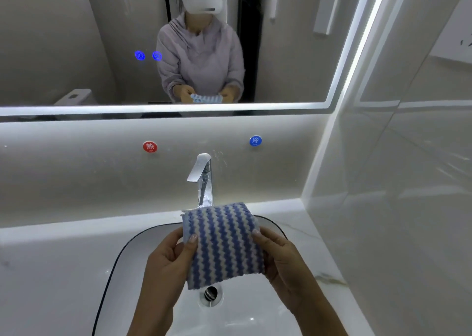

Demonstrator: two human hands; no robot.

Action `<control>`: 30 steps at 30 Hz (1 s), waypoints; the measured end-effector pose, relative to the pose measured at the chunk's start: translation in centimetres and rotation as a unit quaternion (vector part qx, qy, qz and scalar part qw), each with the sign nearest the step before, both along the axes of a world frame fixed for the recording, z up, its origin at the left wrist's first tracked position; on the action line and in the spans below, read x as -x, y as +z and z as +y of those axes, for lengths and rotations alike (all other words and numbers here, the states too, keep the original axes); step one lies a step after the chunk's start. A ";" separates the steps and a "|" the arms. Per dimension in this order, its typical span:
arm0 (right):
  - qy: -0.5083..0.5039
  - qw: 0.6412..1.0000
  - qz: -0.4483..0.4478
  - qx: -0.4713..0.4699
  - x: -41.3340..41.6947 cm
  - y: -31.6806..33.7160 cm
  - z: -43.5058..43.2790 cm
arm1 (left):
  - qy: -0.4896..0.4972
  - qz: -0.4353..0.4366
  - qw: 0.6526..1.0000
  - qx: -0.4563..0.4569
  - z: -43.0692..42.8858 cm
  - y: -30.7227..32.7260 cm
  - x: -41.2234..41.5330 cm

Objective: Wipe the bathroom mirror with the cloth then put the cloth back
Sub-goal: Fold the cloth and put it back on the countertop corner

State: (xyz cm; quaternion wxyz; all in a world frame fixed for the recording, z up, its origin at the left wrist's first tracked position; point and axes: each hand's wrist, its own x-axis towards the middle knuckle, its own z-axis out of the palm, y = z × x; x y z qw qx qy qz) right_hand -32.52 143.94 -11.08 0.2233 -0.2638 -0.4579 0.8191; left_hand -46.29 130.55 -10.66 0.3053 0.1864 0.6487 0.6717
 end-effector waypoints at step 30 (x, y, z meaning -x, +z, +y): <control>-0.099 0.986 -0.126 -0.046 -6.0 -4.9 10.2 | -0.032 0.034 0.993 0.106 11.1 -4.7 -5.8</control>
